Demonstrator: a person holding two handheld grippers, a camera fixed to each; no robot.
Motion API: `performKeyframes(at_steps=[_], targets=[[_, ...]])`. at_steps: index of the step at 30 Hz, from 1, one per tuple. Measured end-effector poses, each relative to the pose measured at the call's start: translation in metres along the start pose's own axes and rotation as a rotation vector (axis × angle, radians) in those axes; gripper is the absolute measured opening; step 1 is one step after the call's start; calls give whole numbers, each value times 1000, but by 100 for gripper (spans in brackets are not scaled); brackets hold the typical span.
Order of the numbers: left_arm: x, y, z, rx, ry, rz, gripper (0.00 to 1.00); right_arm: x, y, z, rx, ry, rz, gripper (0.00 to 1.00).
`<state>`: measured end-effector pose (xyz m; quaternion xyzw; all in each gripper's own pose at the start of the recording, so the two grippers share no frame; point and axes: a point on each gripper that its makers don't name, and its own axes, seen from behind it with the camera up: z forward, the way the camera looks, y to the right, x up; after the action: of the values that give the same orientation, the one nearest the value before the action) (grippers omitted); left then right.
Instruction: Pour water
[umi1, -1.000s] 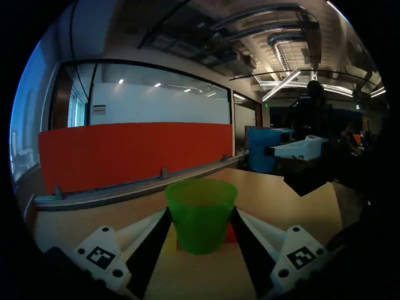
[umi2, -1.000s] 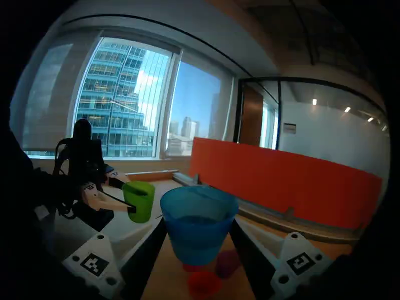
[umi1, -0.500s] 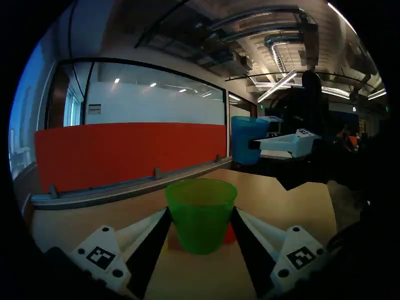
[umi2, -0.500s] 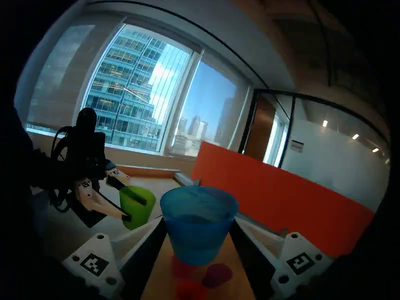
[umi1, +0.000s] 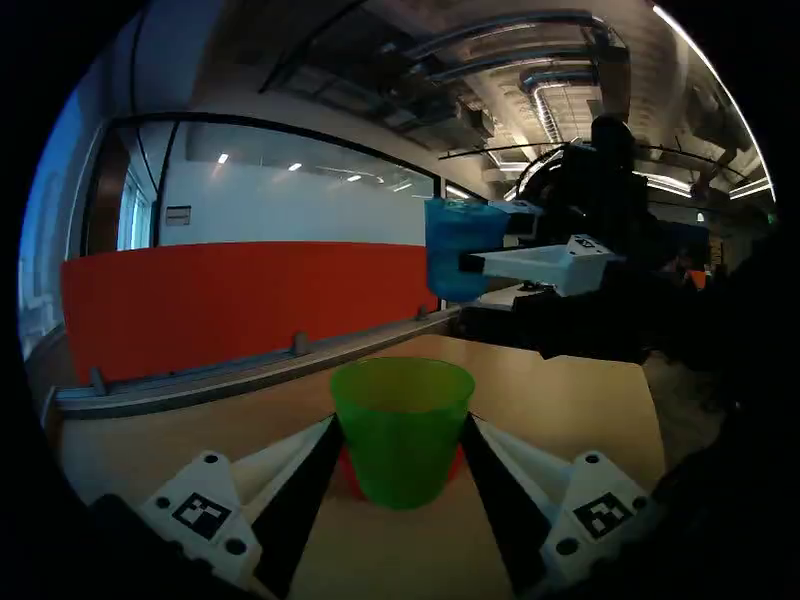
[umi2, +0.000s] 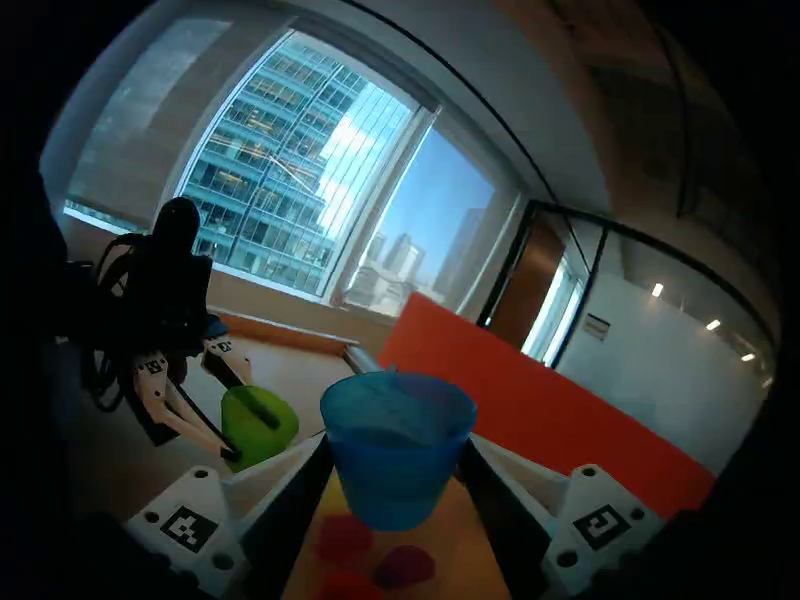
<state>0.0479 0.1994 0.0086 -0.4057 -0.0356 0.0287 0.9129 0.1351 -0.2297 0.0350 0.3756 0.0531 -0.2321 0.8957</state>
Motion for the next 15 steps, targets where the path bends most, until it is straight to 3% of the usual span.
performKeyframes(at_steps=[15], targets=[[-1, 14, 5, -26, -7, 4, 82, 18, 19, 4, -24, 5, -162, 86]])
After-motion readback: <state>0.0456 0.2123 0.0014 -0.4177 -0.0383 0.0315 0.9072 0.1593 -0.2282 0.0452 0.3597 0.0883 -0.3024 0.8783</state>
